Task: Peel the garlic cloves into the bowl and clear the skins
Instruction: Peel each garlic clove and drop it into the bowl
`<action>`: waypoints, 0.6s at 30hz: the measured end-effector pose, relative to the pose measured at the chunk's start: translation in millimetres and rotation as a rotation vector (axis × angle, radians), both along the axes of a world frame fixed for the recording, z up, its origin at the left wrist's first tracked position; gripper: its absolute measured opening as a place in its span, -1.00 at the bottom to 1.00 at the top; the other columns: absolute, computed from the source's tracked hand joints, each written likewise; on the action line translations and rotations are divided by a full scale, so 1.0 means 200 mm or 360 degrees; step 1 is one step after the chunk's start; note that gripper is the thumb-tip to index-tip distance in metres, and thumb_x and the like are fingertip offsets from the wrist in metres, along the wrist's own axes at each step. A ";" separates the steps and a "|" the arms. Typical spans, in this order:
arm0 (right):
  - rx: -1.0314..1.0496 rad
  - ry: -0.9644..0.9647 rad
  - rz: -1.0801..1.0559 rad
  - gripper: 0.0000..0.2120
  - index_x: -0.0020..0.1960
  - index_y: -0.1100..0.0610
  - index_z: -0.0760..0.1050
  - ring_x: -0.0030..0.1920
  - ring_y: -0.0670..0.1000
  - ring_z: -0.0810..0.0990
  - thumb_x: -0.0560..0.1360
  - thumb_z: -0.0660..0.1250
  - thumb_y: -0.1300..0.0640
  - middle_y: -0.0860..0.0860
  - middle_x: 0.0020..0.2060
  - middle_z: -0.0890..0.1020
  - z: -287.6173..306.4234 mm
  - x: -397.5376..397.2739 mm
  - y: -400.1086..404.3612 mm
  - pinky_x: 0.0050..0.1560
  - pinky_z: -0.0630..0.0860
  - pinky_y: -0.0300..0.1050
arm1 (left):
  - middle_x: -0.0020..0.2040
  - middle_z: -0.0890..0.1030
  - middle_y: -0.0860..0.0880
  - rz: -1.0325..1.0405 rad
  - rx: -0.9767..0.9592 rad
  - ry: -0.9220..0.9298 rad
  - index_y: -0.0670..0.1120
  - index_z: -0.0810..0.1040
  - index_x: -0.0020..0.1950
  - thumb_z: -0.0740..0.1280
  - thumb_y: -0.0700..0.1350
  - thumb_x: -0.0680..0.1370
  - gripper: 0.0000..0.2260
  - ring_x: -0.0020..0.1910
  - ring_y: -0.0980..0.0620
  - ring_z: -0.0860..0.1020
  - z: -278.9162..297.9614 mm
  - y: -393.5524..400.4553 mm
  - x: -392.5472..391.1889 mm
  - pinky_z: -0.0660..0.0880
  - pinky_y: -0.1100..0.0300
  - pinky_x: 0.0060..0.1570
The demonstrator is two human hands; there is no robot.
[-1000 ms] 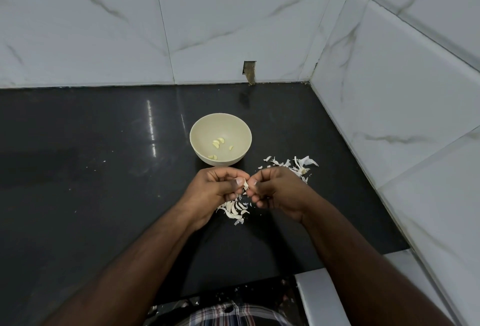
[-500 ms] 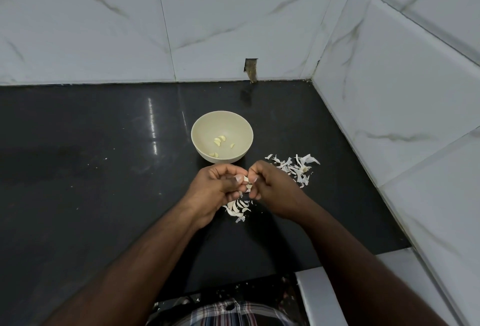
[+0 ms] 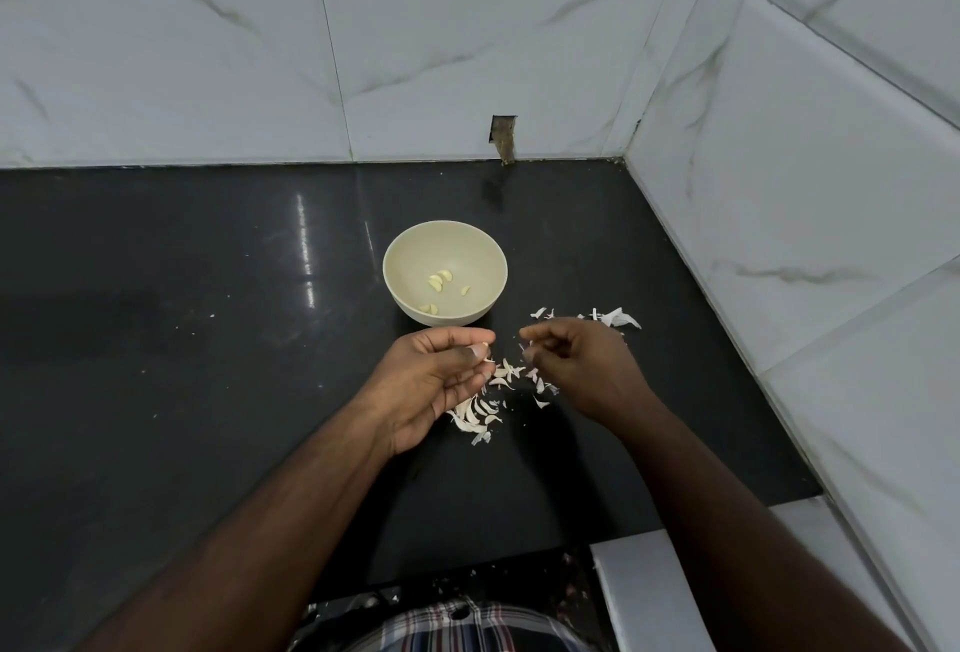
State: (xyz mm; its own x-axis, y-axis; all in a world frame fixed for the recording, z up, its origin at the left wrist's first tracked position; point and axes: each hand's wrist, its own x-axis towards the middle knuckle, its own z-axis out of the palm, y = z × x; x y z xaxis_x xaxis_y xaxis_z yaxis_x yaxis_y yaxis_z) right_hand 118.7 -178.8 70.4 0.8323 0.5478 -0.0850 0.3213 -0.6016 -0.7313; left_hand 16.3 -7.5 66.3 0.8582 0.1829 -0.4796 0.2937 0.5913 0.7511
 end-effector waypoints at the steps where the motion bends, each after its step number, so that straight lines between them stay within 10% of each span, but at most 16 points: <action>1: -0.0010 -0.0023 0.0013 -0.81 0.12 0.01 0.68 -0.08 -0.26 0.63 0.55 0.39 0.18 -0.20 -0.08 0.69 0.01 0.00 0.00 -0.05 0.45 -0.45 | -0.16 0.66 -0.08 0.0015 0.0010 -0.0004 -0.21 0.66 0.09 0.37 -0.35 0.56 -0.85 -0.20 0.05 0.68 0.00 0.00 0.00 0.61 0.28 -0.21; 10: 0.0126 0.0038 0.0129 -0.94 -0.08 0.00 0.69 -0.33 -0.14 0.57 0.53 0.43 0.06 -0.01 -0.30 0.69 0.04 -0.07 0.08 -0.24 0.51 -0.15 | -0.26 0.67 -0.06 0.0062 0.0390 -0.0044 -0.20 0.63 -0.05 0.47 -0.41 0.45 -0.84 -0.25 0.07 0.65 -0.01 -0.03 0.02 0.60 0.29 -0.24; 18: 0.0082 -0.0025 0.0230 -0.90 -0.09 0.01 0.59 -0.33 -0.20 0.48 0.58 0.33 0.14 -0.13 -0.33 0.58 0.03 -0.08 0.09 -0.28 0.40 -0.29 | -0.21 0.68 -0.16 0.0054 0.0374 -0.0036 -0.24 0.65 -0.06 0.47 -0.39 0.46 -0.89 -0.28 0.04 0.66 0.00 -0.01 0.01 0.60 0.29 -0.26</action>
